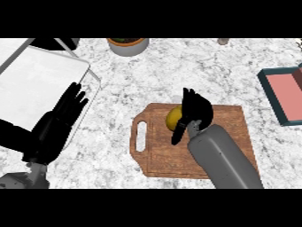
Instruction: Pick the lemon from the cutting board and place it in the cardboard box
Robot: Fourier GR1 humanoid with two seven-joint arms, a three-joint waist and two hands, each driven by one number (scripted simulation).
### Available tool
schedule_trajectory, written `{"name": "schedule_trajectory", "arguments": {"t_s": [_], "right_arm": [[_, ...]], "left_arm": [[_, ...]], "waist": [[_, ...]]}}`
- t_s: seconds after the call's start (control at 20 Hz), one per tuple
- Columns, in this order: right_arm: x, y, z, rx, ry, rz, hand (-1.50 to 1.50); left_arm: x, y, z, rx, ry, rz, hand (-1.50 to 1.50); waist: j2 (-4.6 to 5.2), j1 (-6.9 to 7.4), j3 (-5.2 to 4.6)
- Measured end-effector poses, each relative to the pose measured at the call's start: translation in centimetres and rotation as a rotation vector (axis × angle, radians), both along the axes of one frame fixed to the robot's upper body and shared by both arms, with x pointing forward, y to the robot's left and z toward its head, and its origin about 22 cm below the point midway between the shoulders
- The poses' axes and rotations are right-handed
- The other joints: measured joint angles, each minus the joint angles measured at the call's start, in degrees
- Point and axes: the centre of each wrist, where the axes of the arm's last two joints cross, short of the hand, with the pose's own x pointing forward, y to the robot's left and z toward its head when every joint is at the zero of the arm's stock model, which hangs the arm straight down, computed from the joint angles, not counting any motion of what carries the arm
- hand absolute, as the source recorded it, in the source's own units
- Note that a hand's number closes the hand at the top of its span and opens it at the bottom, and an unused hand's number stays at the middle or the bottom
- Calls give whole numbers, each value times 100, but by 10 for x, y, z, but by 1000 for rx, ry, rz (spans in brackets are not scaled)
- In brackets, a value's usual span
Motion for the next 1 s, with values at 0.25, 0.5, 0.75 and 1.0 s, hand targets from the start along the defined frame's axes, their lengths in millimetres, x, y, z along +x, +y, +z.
{"name": "schedule_trajectory", "arguments": {"t_s": [0.25, 0.5, 0.75, 1.0], "right_arm": [[0, 6, -5, -17, -11, 11, 150], [-1, 10, -6, -28, -50, 39, 150], [11, -2, -6, -48, -64, 21, 150], [50, -70, 6, -59, -75, -83, 150]], "left_arm": [[0, 0, 0, -3, 2, -11, 0], [0, 0, 1, -5, 9, -3, 0], [1, -1, 1, -13, 4, -7, 0], [3, -5, 3, -6, -8, -20, 0]], "waist": [[0, 10, 3], [2, 6, -4], [16, 23, 0], [66, 111, 3]]}}
